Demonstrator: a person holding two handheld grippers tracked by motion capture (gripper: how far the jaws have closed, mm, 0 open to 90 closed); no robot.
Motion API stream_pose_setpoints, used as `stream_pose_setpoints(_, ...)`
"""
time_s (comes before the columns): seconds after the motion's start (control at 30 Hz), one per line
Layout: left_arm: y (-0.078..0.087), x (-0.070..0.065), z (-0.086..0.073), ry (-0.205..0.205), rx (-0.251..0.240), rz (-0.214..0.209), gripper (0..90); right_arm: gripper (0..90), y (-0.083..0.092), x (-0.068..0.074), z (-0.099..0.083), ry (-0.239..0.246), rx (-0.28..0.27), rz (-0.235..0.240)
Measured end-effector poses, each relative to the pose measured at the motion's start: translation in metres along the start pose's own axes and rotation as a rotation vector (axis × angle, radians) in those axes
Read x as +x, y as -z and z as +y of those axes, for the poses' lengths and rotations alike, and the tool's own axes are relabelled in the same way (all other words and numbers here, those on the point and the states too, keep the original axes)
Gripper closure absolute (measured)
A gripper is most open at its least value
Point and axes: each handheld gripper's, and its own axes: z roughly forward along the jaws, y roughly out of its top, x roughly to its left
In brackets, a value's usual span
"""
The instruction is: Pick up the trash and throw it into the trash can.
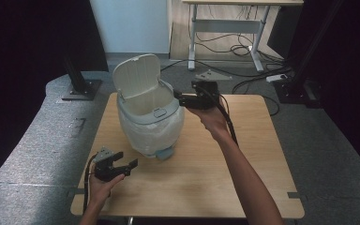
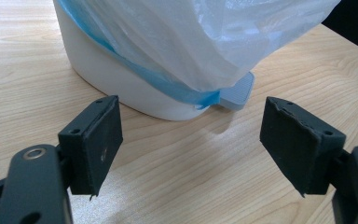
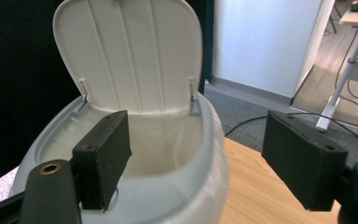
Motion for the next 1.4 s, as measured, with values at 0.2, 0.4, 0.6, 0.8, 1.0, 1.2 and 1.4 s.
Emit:
stream_pose_setpoints(0.2, 0.003, -0.001, 0.001, 0.001, -0.014, -0.001, 22.8, 25.6, 0.023, -0.014, -0.017, -0.005, -0.017, -0.02)
stream_pose_setpoints(0.4, 0.005, -0.001, 0.002, -0.005, -0.02, -0.004, 23.0, 27.3, 0.052, -0.038, -0.045, -0.031, -0.037, -0.048)
stream_pose_setpoints(0.6, 0.003, -0.003, 0.002, -0.008, -0.014, -0.008, 23.3, 27.5, 0.076, -0.057, -0.086, -0.058, -0.03, -0.075)
stream_pose_setpoints(0.8, 0.004, -0.003, 0.002, -0.01, -0.014, -0.007, 23.3, 27.5, 0.087, -0.062, -0.111, -0.058, -0.024, -0.086)
stream_pose_setpoints(1.0, 0.003, -0.006, 0.003, -0.03, -0.01, -0.011, 22.8, 27.6, 0.106, -0.06, -0.146, -0.068, -0.024, -0.085)
stream_pose_setpoints(1.2, 0.004, -0.007, 0.004, -0.029, -0.017, -0.005, 22.7, 27.7, 0.122, -0.057, -0.18, -0.078, -0.008, -0.096)
stream_pose_setpoints(1.4, 0.007, -0.007, 0.006, -0.026, -0.029, -0.006, 22.3, 29.2, 0.121, -0.061, -0.202, -0.097, 0.037, -0.108)
